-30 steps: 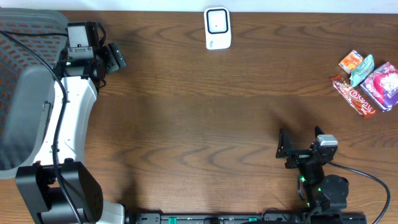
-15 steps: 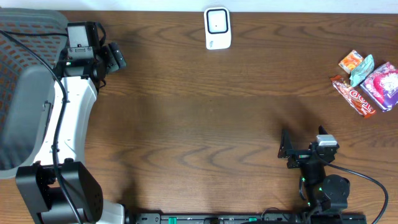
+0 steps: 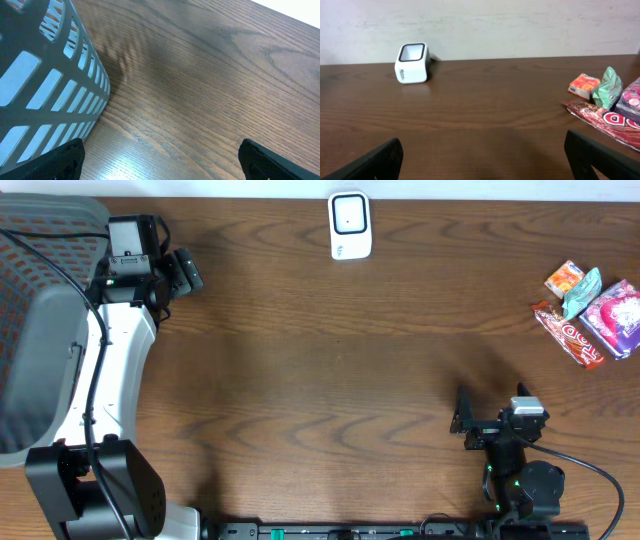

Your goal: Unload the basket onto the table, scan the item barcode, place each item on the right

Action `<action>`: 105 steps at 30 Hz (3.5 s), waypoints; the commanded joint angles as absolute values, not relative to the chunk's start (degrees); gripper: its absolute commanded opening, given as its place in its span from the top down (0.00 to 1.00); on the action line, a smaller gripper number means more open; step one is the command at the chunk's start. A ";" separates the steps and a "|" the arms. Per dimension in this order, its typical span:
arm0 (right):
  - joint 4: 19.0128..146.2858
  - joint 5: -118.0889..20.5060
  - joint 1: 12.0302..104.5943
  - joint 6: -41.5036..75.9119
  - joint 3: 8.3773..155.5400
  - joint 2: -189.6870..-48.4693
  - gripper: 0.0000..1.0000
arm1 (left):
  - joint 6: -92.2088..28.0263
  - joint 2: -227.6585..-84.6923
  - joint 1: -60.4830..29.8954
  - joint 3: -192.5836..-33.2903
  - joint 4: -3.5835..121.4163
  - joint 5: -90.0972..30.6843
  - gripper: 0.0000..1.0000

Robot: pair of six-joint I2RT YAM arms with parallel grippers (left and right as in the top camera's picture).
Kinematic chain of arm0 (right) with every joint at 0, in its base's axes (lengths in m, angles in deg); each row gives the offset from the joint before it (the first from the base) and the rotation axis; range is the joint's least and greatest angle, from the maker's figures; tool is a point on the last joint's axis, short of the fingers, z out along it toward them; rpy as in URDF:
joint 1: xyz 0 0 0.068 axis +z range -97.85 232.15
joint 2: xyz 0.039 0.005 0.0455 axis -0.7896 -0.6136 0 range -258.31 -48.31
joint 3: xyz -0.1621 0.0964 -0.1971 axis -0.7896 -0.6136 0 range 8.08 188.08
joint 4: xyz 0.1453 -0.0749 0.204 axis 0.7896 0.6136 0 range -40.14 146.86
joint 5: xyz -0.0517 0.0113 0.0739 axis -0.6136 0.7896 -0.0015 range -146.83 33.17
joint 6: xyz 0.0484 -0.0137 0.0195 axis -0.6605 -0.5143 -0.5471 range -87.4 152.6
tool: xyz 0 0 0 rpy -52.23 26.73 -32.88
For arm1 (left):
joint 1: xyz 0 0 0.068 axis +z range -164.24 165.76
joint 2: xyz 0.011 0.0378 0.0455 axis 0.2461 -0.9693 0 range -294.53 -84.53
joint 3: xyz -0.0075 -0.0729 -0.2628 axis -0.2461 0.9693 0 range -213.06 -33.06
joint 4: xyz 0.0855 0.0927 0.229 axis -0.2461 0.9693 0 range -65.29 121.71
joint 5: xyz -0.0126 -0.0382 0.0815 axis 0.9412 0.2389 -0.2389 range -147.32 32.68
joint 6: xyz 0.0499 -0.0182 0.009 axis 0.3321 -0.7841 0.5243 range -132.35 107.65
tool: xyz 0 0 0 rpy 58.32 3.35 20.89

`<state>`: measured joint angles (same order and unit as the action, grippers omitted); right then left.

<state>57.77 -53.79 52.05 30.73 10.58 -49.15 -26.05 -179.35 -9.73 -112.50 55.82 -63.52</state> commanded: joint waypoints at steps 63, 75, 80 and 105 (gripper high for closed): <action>57.72 -53.68 51.74 32.02 10.08 -48.62 0.01 | -26.55 -179.64 -9.49 -112.78 55.98 -64.02 0.02; 57.72 -53.68 51.74 32.02 10.08 -48.64 0.01 | -26.55 -179.64 -9.49 -112.78 55.98 -64.02 0.02; 57.72 -53.68 51.74 32.02 10.08 -48.64 0.01 | -26.55 -179.64 -9.49 -112.78 55.98 -64.02 0.02; 57.72 -53.65 51.74 32.02 10.08 -48.64 0.01 | -25.46 -172.19 -9.56 -109.79 62.14 -66.58 0.02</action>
<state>57.74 -53.79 52.05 30.80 10.58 -49.15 -25.83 -175.57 -9.75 -111.28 61.83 -65.70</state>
